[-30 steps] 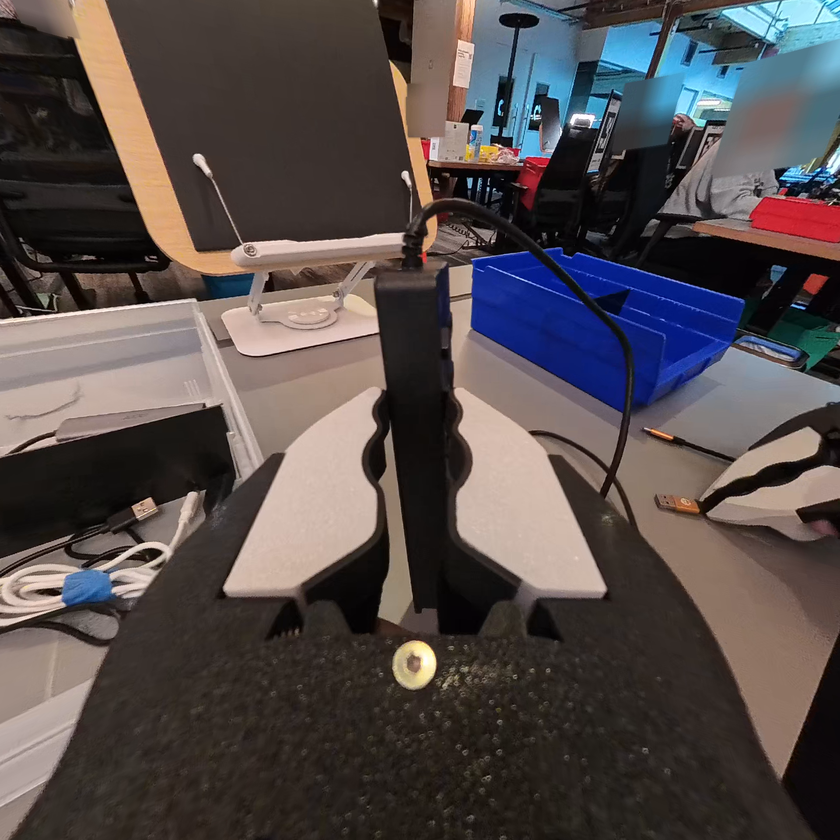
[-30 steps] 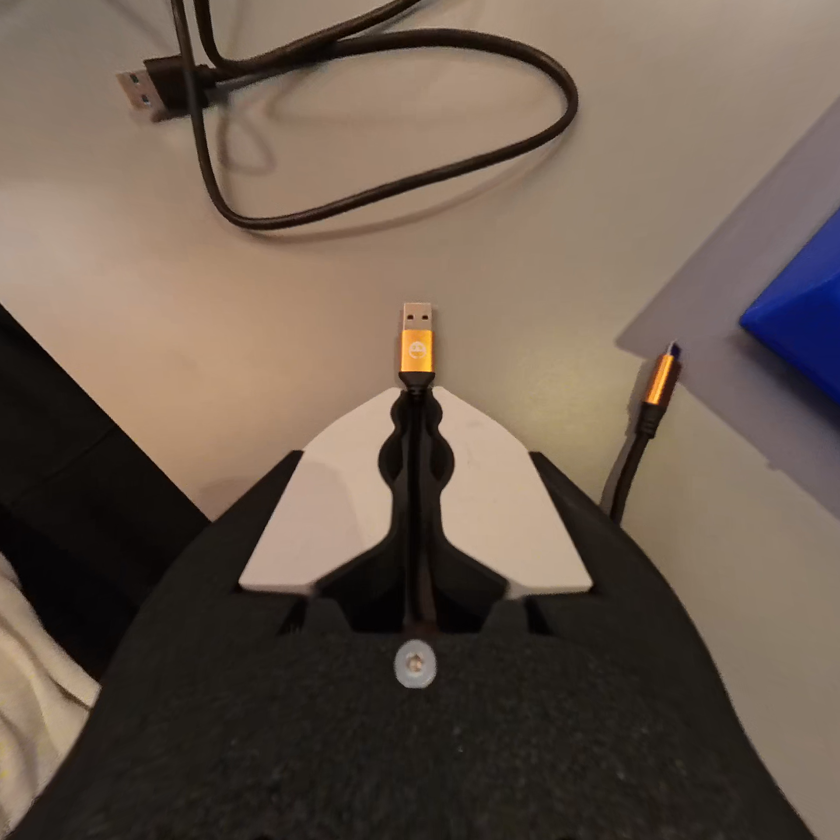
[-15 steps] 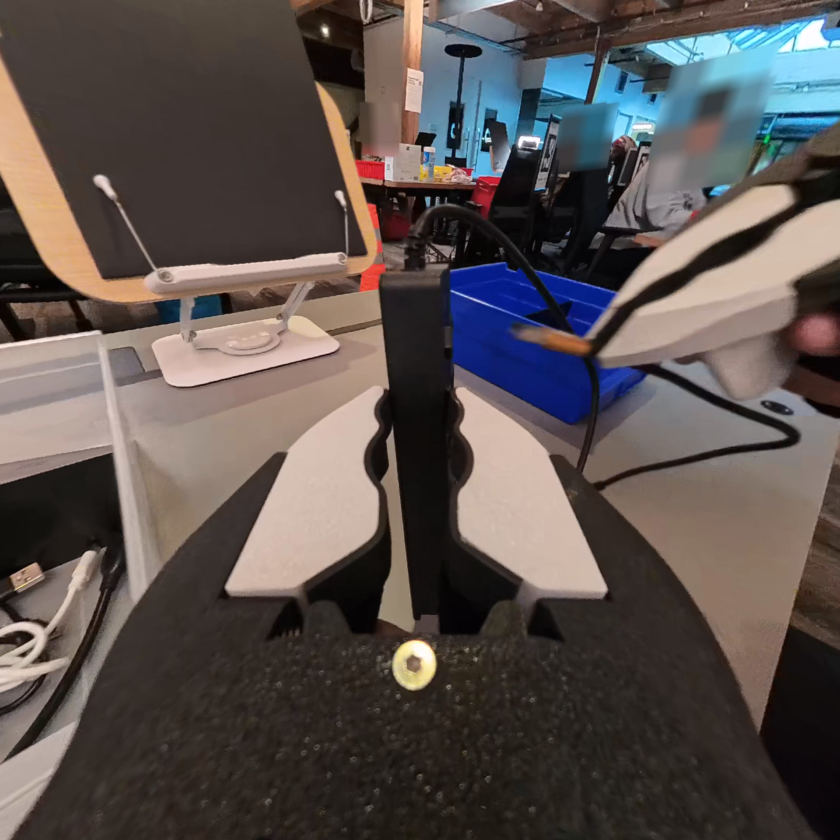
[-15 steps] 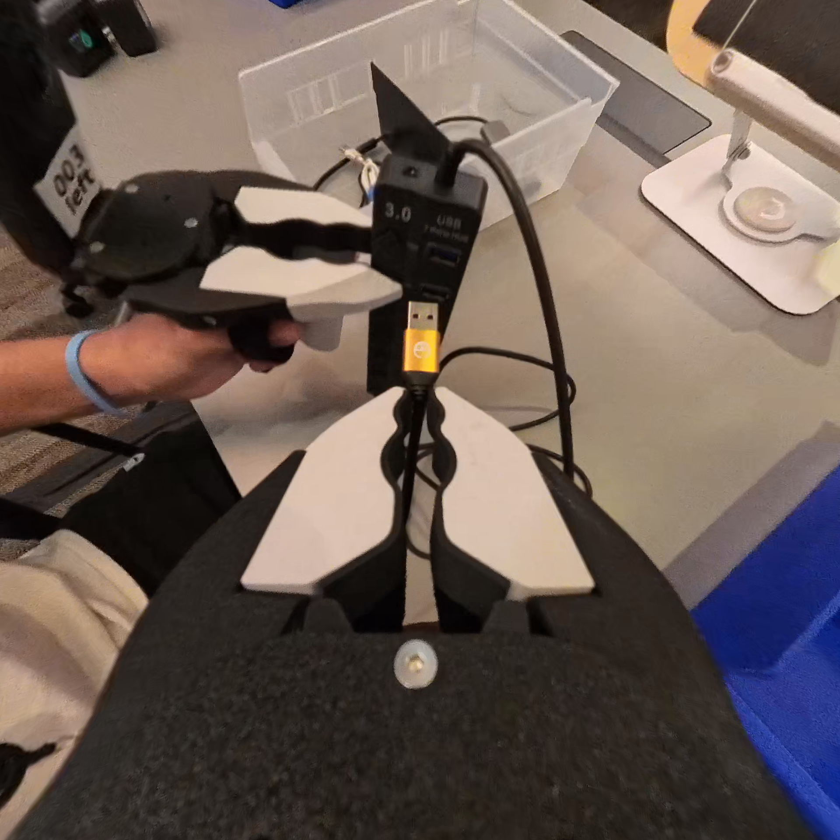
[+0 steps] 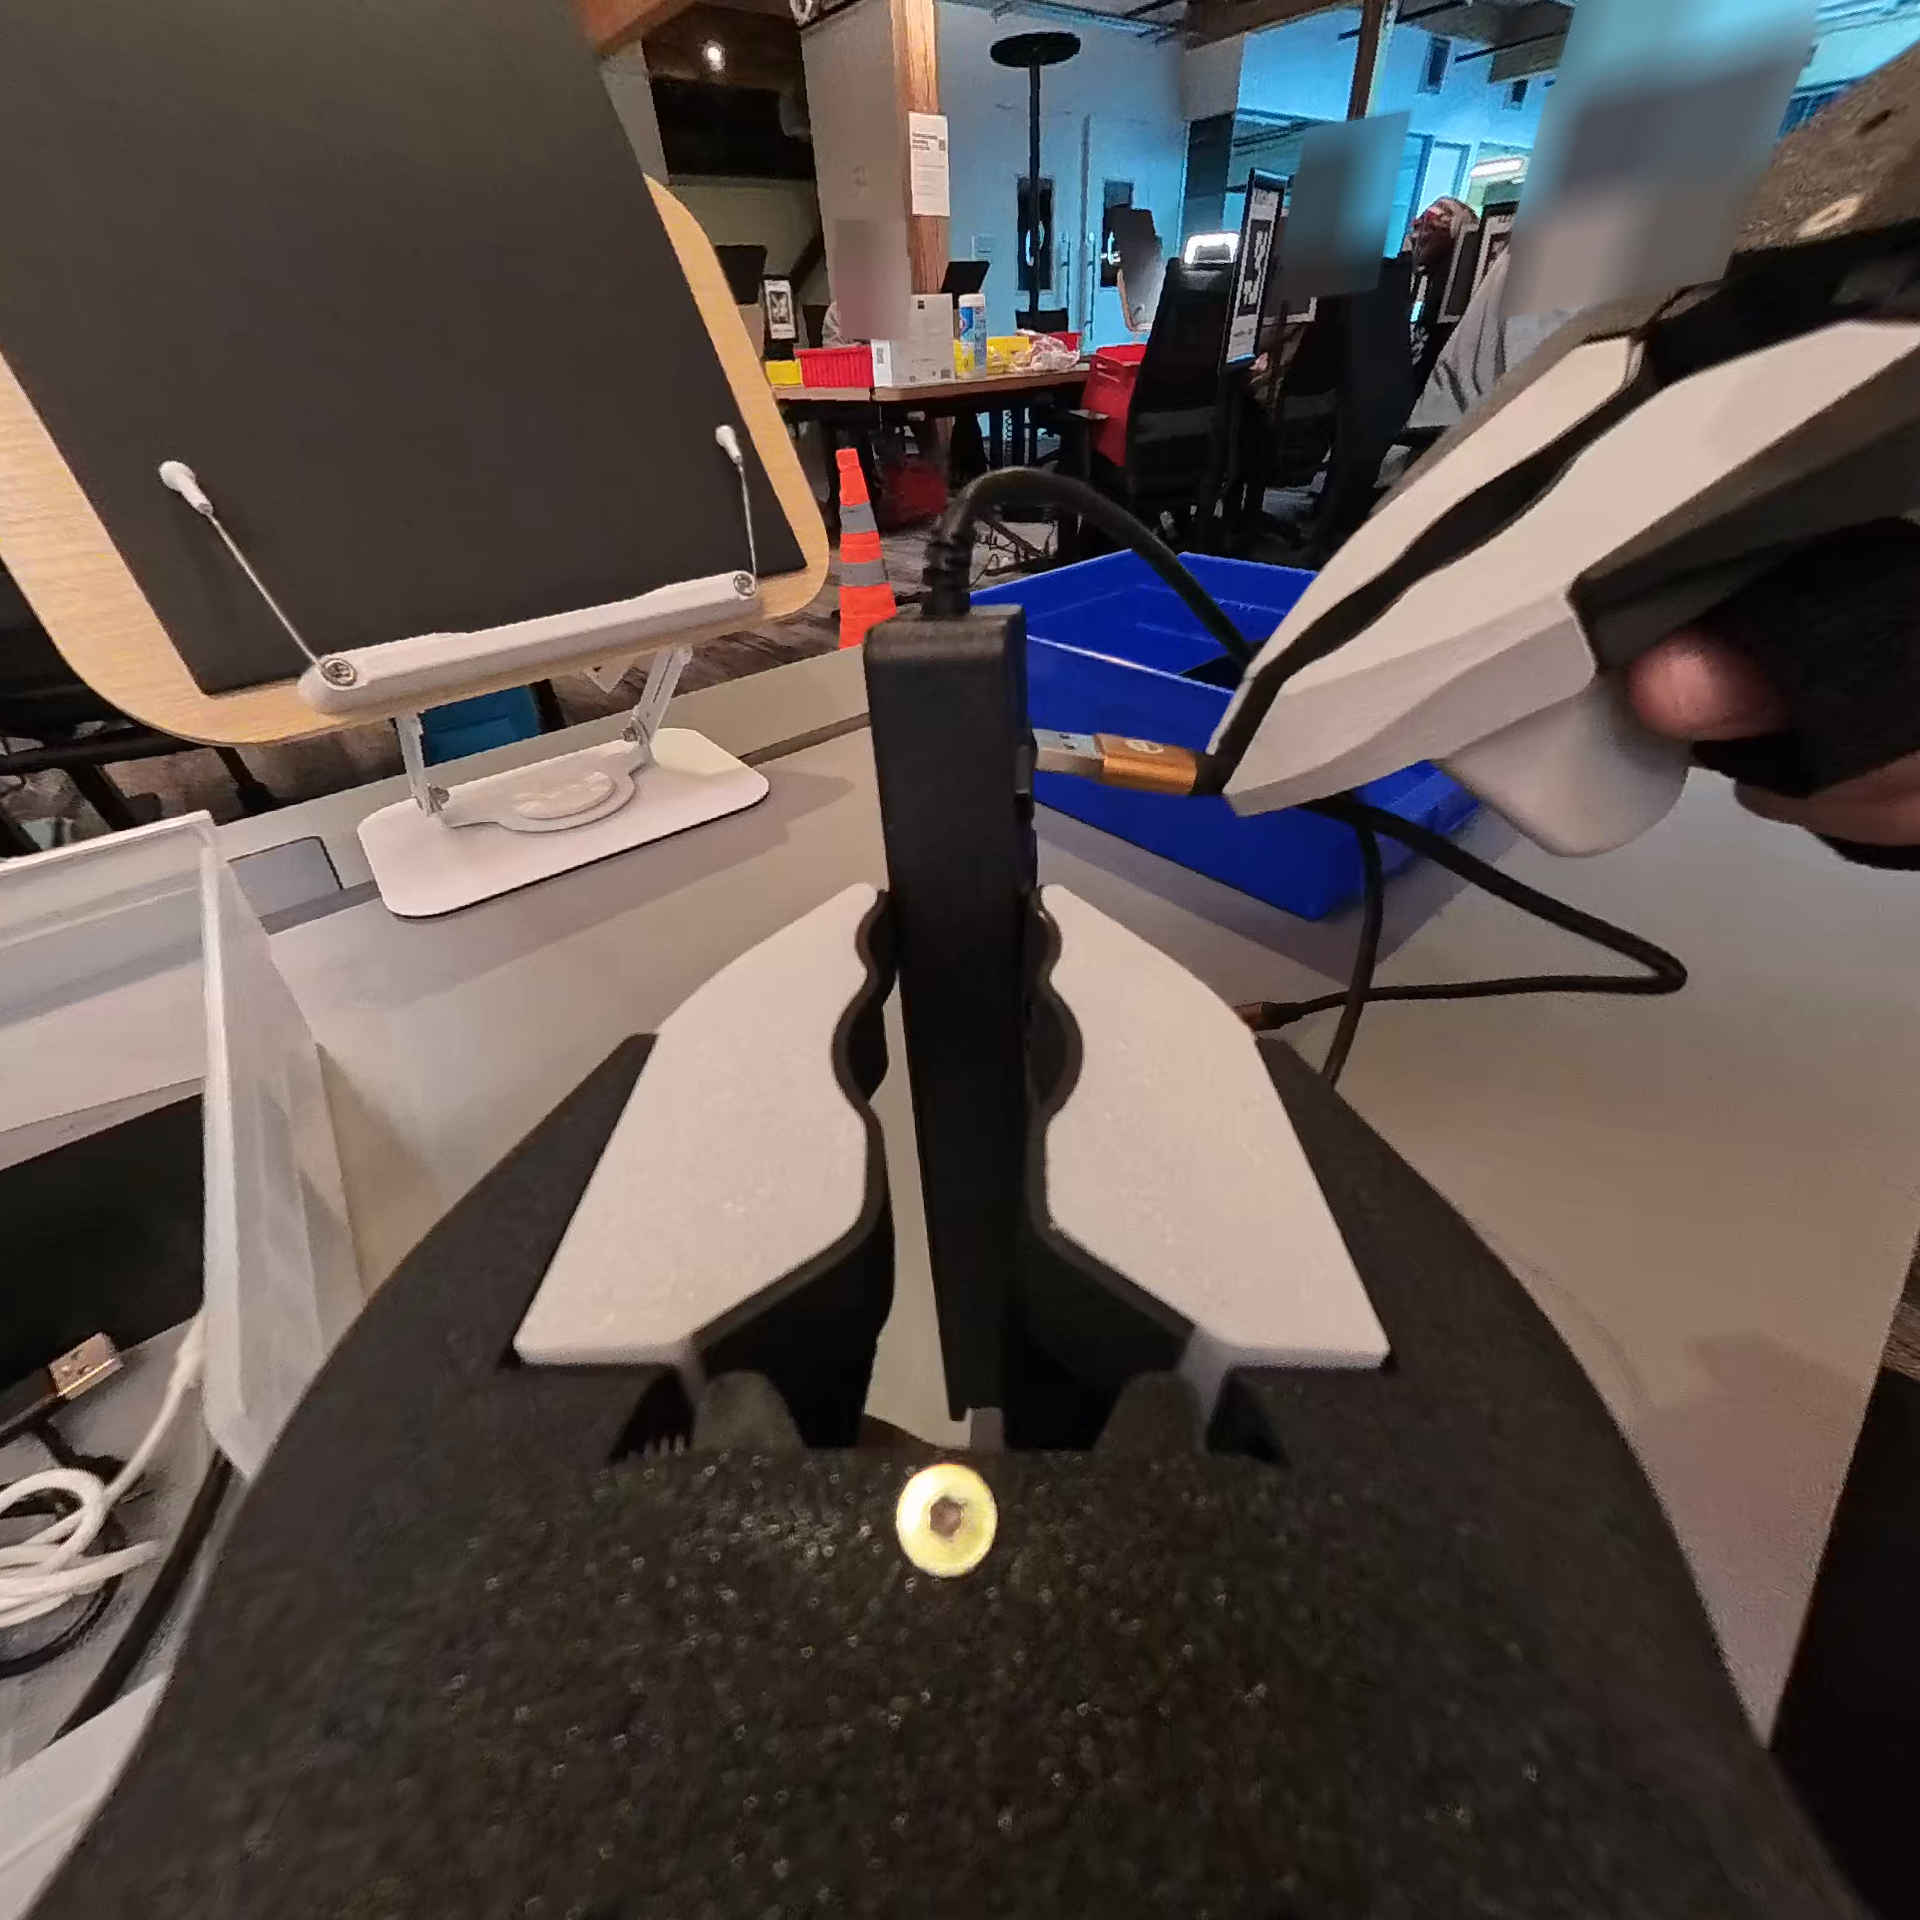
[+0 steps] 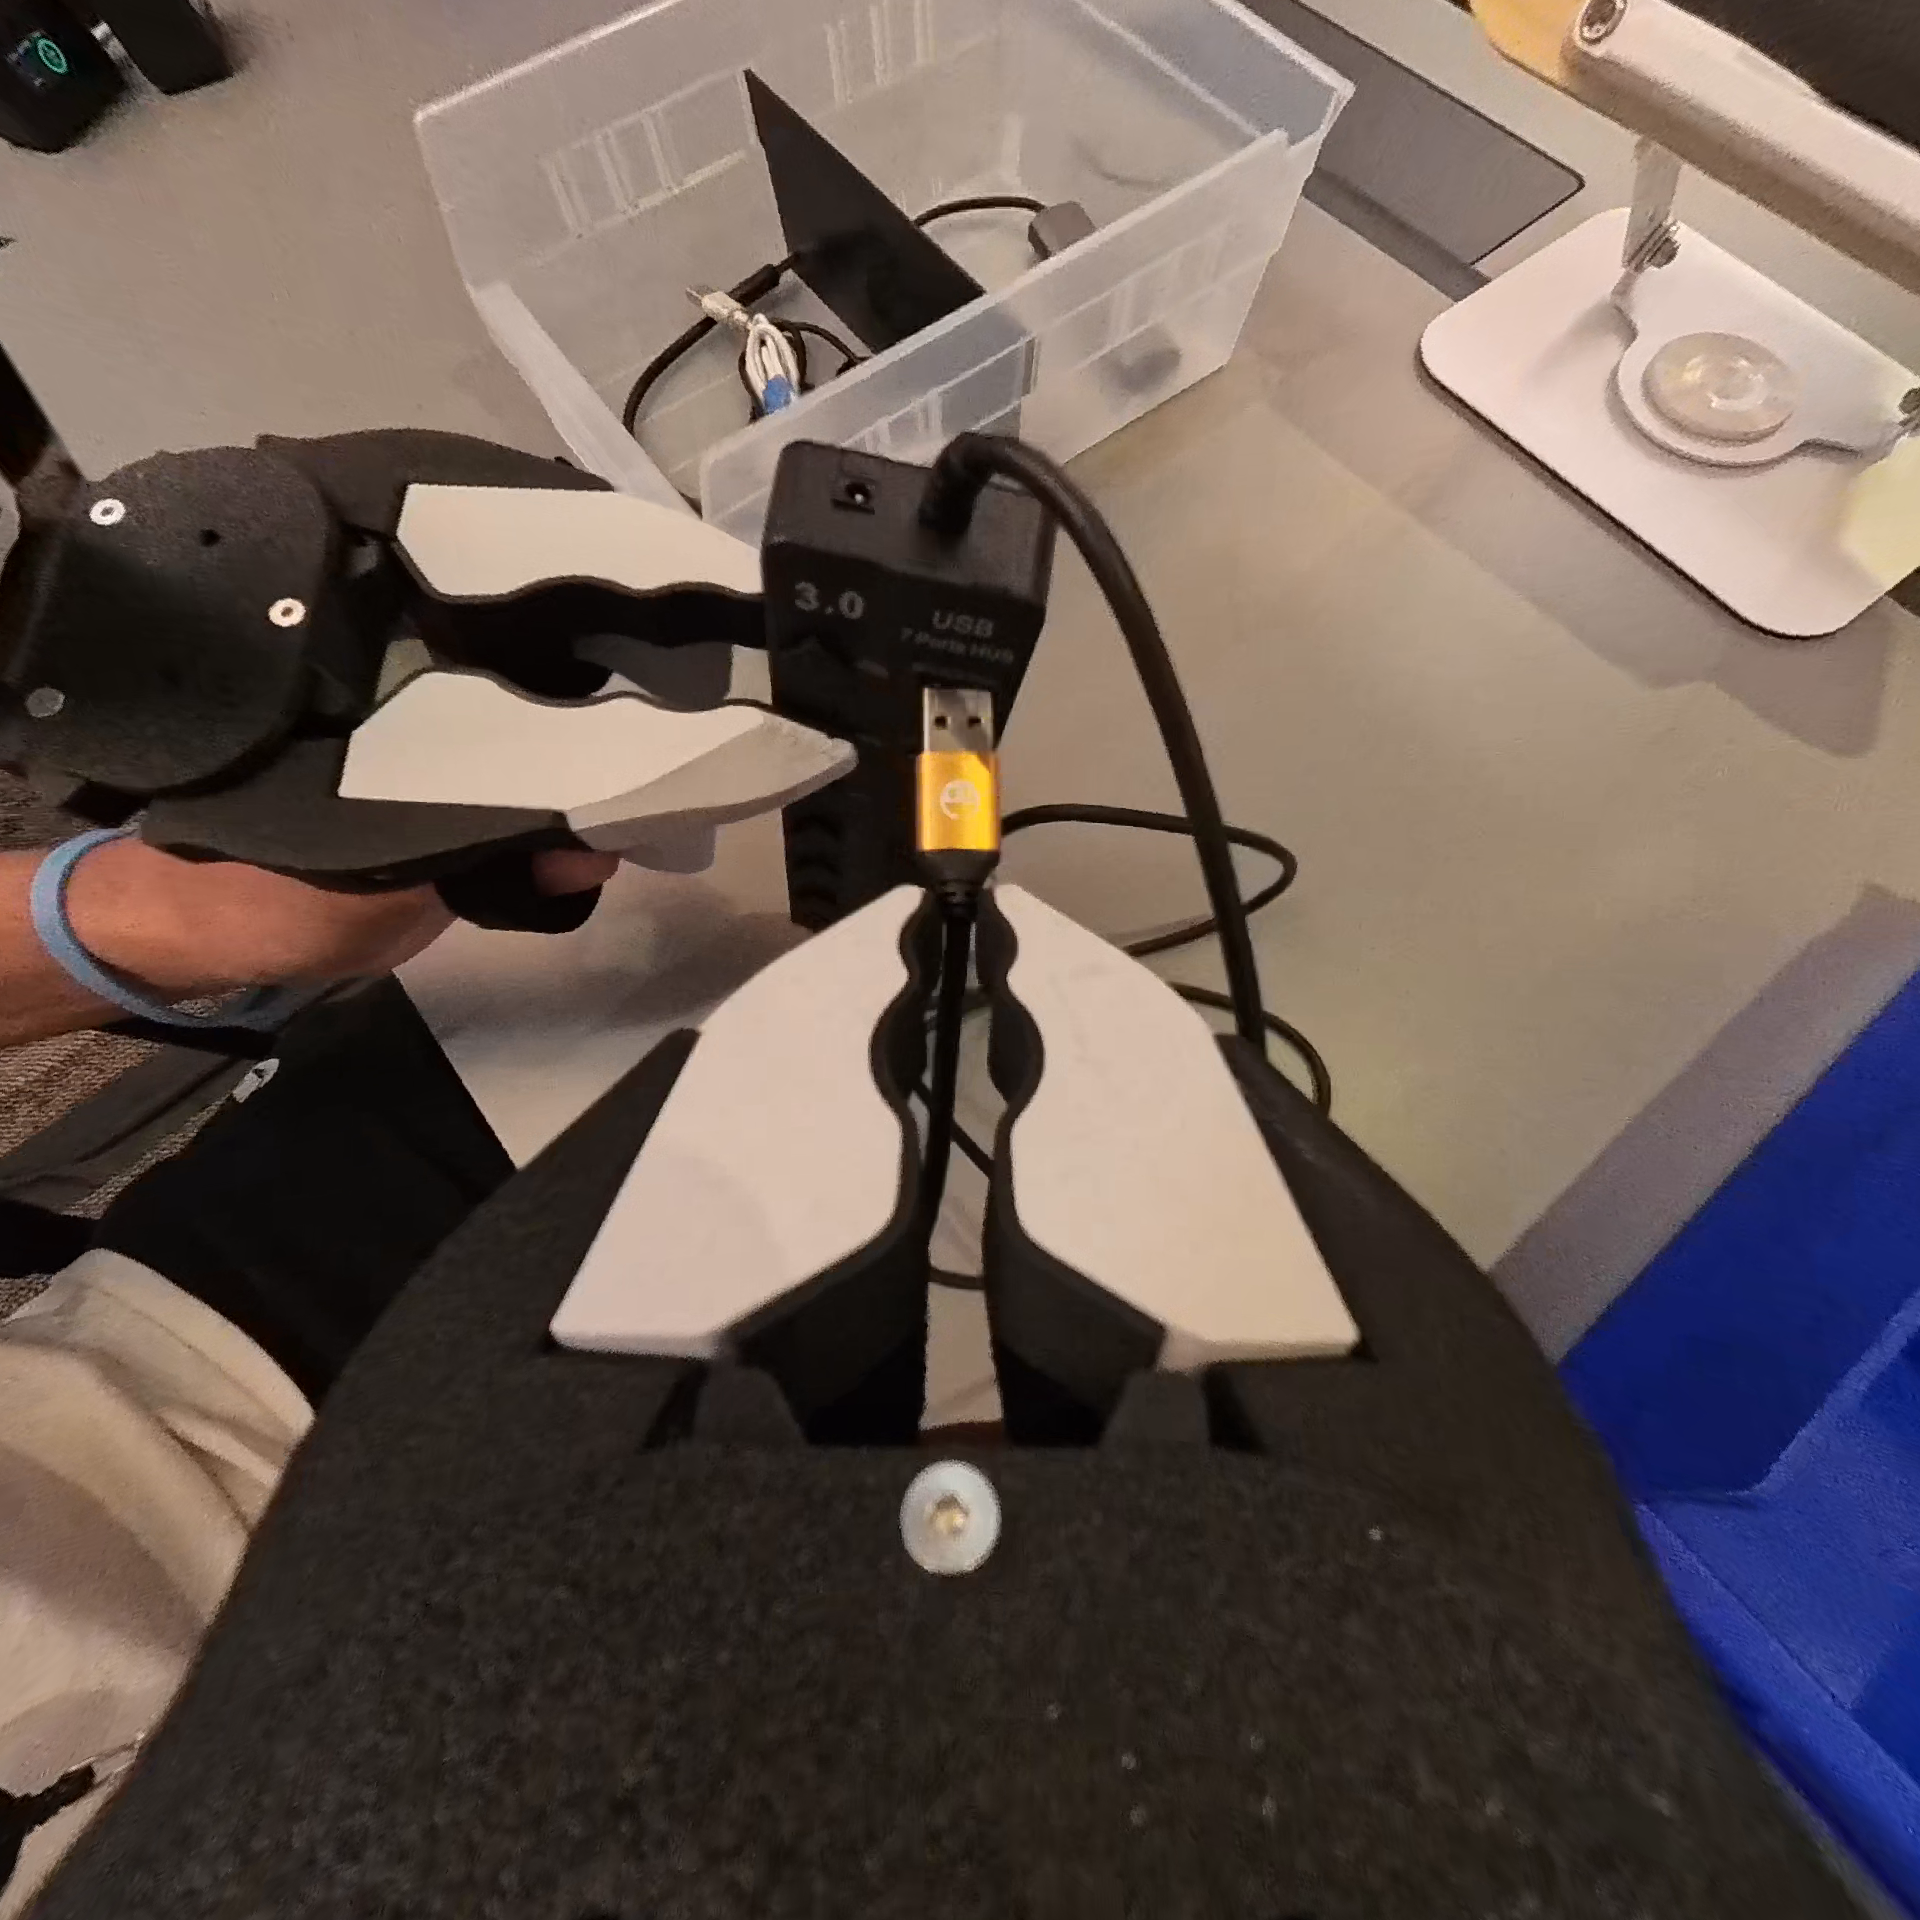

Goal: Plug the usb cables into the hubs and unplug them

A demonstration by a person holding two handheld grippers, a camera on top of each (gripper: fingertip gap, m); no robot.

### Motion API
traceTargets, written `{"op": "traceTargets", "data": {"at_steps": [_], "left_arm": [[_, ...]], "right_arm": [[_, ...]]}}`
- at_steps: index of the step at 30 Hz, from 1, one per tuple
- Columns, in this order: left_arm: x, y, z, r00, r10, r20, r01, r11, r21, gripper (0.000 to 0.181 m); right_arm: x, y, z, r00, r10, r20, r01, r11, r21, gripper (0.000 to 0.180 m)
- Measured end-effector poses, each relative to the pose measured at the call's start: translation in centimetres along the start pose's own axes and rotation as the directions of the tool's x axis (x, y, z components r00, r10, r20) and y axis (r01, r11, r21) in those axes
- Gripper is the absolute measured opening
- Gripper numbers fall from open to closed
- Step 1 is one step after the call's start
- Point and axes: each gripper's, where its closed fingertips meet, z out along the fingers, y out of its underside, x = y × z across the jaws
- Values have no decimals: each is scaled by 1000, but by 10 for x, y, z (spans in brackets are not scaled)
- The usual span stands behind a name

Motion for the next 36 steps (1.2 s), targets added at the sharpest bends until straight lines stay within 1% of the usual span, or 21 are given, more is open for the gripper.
{"op": "traceTargets", "data": {"at_steps": [3,6,12,15,17,20,22,24,28,32,36], "left_arm": [[4,0,1,999,42,4,-42,999,4,23],[6,1,2,998,64,6,-64,998,3,23],[6,3,3,998,57,-1,-57,998,2,23],[6,3,4,999,42,-1,-42,999,0,23],[7,6,6,999,39,-13,-39,999,-10,23],[6,4,3,998,55,-29,-55,998,1,23],[7,4,2,996,84,-40,-84,997,3,23],[12,5,2,994,96,-47,-96,995,5,23],[13,9,5,996,39,-79,-40,999,-3,23],[13,5,5,991,-48,-128,51,999,19,23],[10,7,9,984,-94,-152,96,995,7,23]], "right_arm": [[-1,1,0,999,24,31,-24,1000,-5,7],[0,4,0,999,36,33,-35,999,-18,6],[1,4,0,995,76,65,-75,997,-9,6],[3,8,7,999,42,13,-42,999,-25,6],[11,11,9,995,-37,-91,31,998,-60,6],[6,6,5,999,-2,-35,1,999,-33,6],[5,2,2,996,76,51,-76,997,5,6],[6,5,3,989,111,98,-111,994,-3,6],[7,7,5,991,99,96,-100,995,5,6],[6,-3,1,989,79,126,-88,994,66,6],[8,-4,4,988,75,136,-89,991,97,7]]}}
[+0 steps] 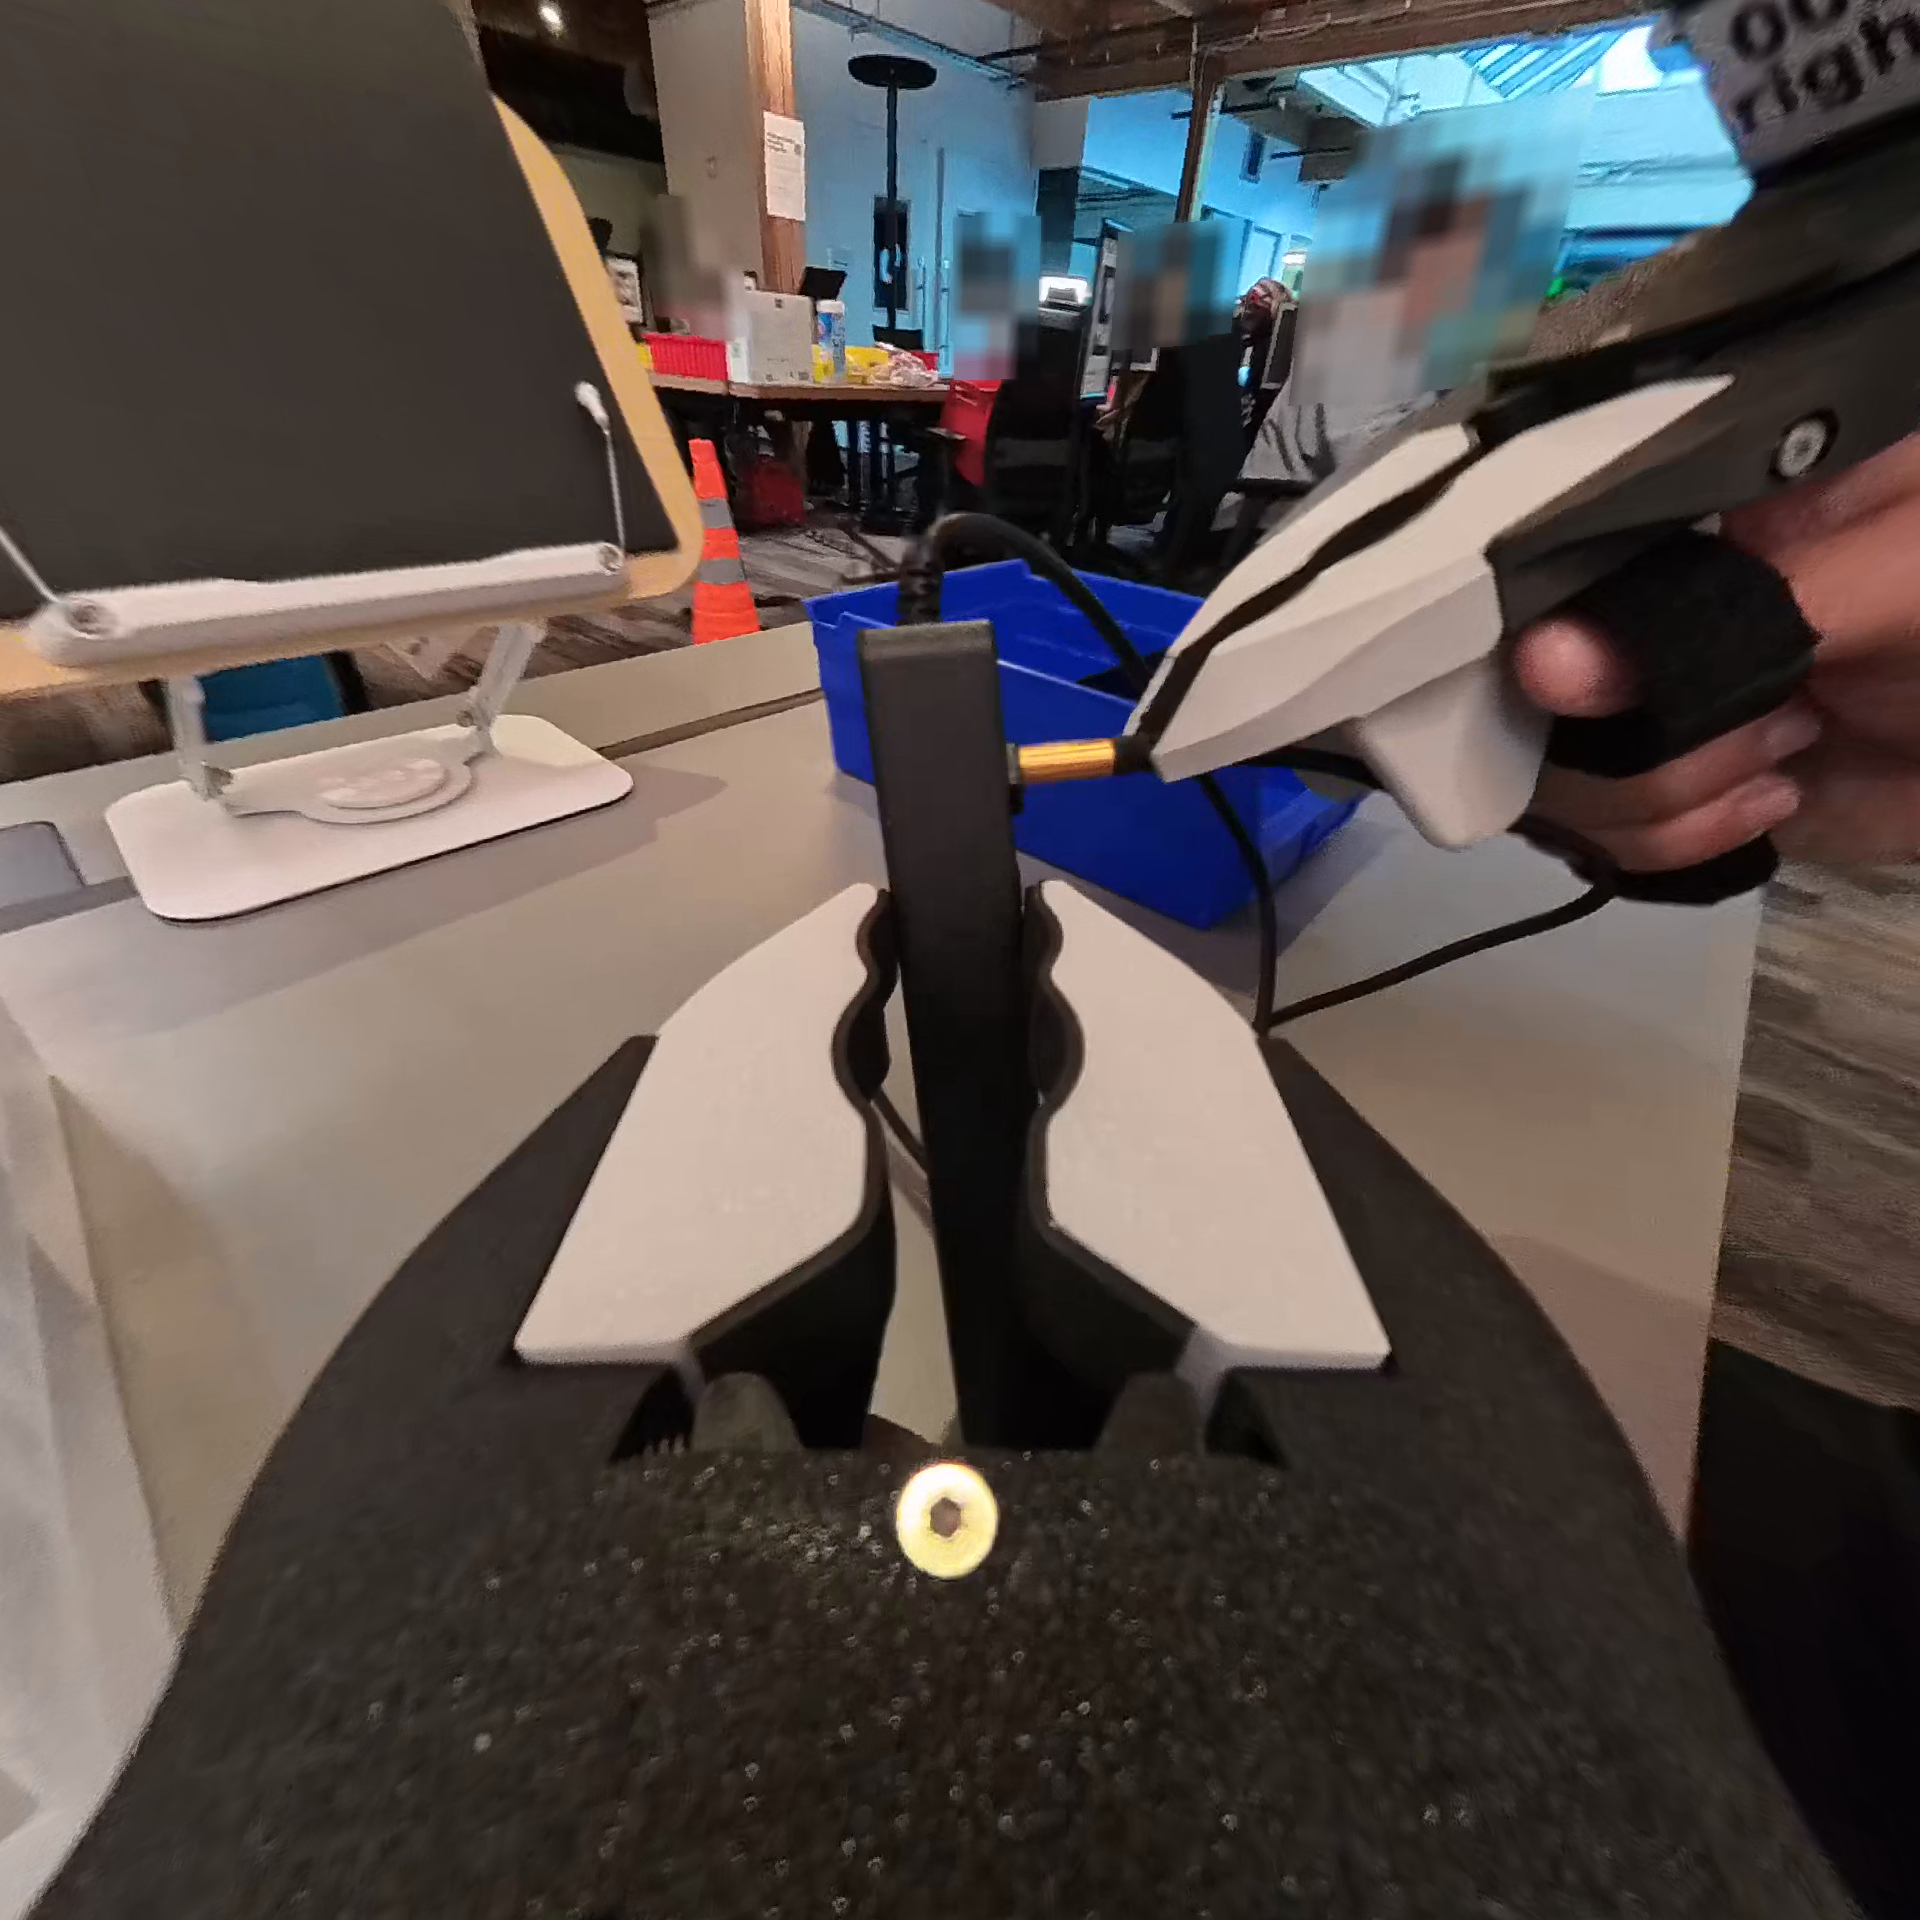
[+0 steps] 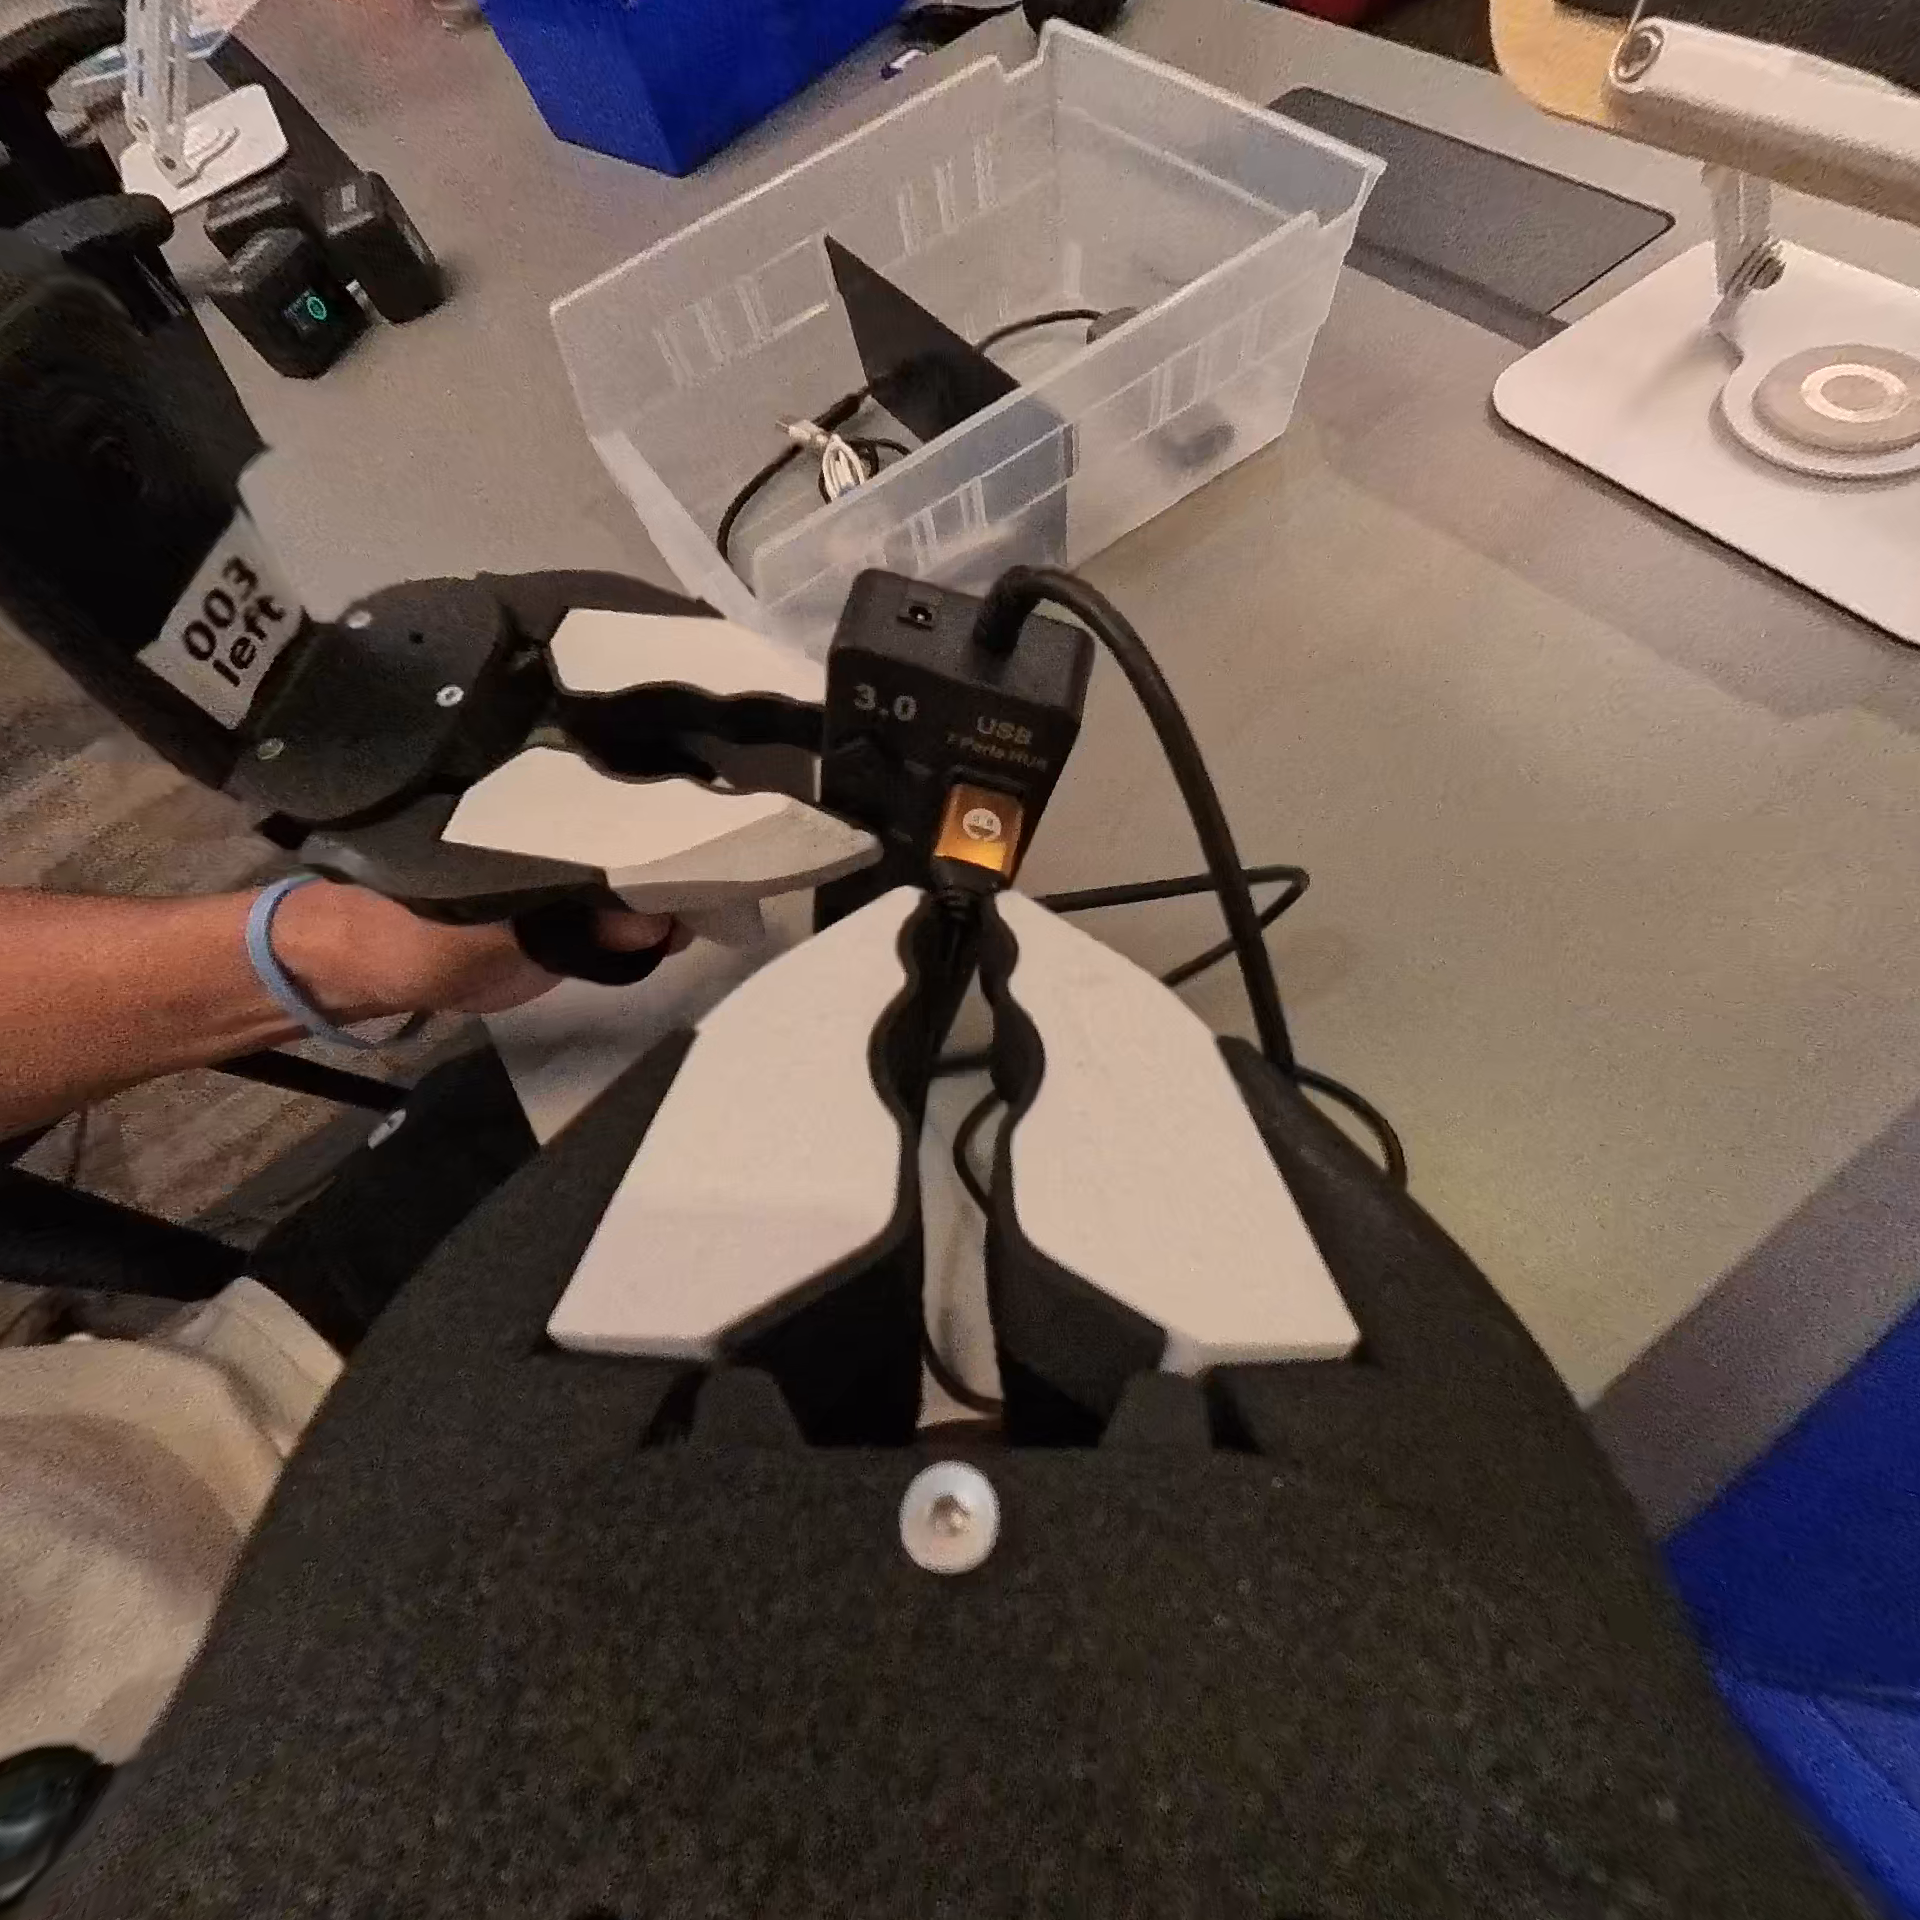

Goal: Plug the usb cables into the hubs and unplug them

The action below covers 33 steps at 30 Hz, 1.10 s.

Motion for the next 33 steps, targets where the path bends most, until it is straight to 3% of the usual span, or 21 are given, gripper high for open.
{"op": "traceTargets", "data": {"at_steps": [2,5,7,9,14,18,24,33], "left_arm": [[-3,-7,0,994,-82,-73,83,996,21,23],[-15,-22,-4,962,-209,-176,223,973,61,23],[-25,-36,-10,933,-250,-257,280,956,87,23],[-37,-56,-16,911,-257,-323,313,940,135,22],[-50,-131,-21,815,-166,-555,343,911,230,23],[-48,-169,-3,769,-106,-631,326,913,244,23],[-44,-174,20,698,-147,-701,428,870,243,23],[-32,-149,40,635,-179,-751,462,868,183,23]], "right_arm": [[-5,-7,-5,998,-17,57,14,999,46,10],[-14,-42,-49,981,-132,141,93,962,255,21],[3,-61,-80,983,-124,135,68,932,356,26],[16,-69,-91,973,-85,216,-8,918,397,30],[25,-78,-44,915,-19,403,-133,928,347,33],[1,-105,-18,875,-85,477,-119,917,381,33],[2,-125,3,905,-106,413,-105,883,457,29],[13,-103,9,898,-65,434,-137,899,417,26]]}}
